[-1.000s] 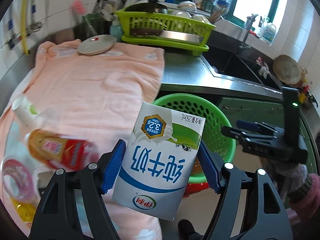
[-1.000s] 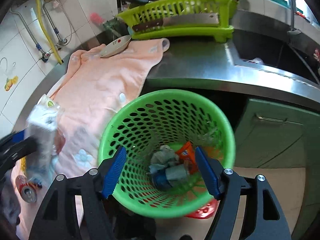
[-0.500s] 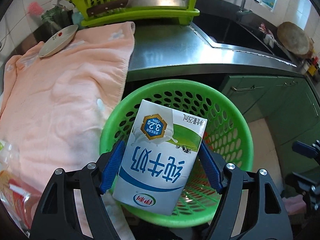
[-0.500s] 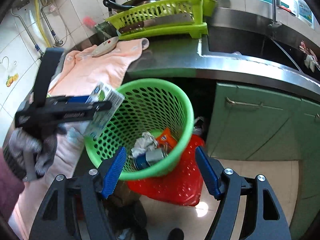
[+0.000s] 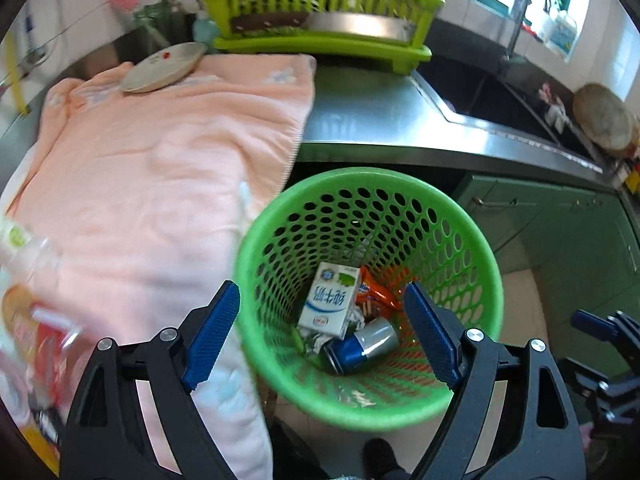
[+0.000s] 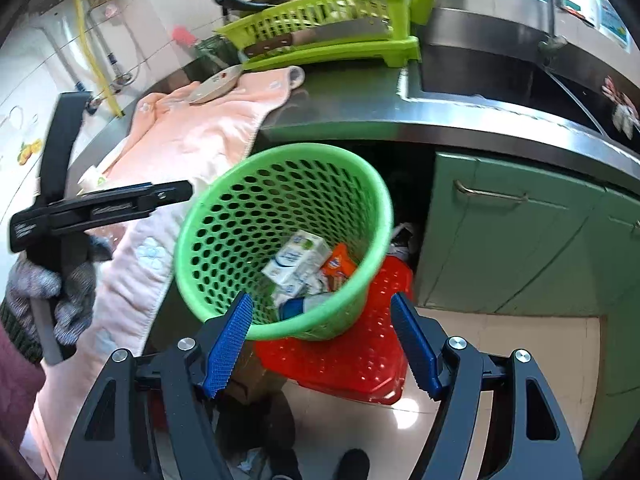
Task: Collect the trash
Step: 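Grasp the red Coke can with the left tool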
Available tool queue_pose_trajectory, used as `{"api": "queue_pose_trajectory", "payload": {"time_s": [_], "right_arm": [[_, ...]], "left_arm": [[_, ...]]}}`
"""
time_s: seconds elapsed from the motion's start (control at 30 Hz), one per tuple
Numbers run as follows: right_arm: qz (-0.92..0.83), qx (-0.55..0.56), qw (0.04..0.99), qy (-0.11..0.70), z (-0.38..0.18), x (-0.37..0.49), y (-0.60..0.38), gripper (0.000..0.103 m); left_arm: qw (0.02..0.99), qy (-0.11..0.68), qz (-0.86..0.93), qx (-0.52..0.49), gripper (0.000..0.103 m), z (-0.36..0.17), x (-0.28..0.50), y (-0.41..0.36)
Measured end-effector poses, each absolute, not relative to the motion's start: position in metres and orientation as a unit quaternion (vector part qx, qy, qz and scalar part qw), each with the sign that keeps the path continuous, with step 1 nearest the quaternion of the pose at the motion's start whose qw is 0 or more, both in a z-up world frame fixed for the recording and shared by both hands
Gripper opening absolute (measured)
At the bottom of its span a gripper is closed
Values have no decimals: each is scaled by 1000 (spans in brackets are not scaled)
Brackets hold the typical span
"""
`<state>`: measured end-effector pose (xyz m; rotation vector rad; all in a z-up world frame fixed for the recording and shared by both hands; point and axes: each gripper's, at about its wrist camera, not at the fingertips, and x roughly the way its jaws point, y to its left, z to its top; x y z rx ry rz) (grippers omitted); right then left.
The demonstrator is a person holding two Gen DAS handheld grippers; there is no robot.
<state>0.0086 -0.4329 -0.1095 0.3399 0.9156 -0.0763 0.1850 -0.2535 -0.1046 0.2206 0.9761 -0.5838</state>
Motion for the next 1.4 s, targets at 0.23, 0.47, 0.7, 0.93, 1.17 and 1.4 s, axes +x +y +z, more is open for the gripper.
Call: {"api": "queue_pose_trajectory", "payload": {"time_s": [0.23, 0.47, 0.7, 0.93, 1.17, 1.4], "right_arm": [[13, 143, 893, 427, -92, 19, -394, 71], [77, 118, 897, 418, -77, 34, -339, 72], [141, 102, 893, 416, -71, 47, -284, 72], [200, 82, 883, 417, -68, 52, -236, 72], [229, 68, 875, 420, -70, 47, -213, 72], [228, 65, 872, 429, -76, 45, -212, 72]], "left_arm": [[865, 441, -230, 63, 83, -69, 148, -185], [888, 431, -158, 37, 83, -47, 114, -110], [895, 444, -15, -31, 83, -36, 87, -26], [845, 481, 135, -190, 83, -56, 69, 65], [804, 475, 180, -311, 84, -82, 60, 104], [764, 479, 201, -383, 84, -106, 66, 111]]}}
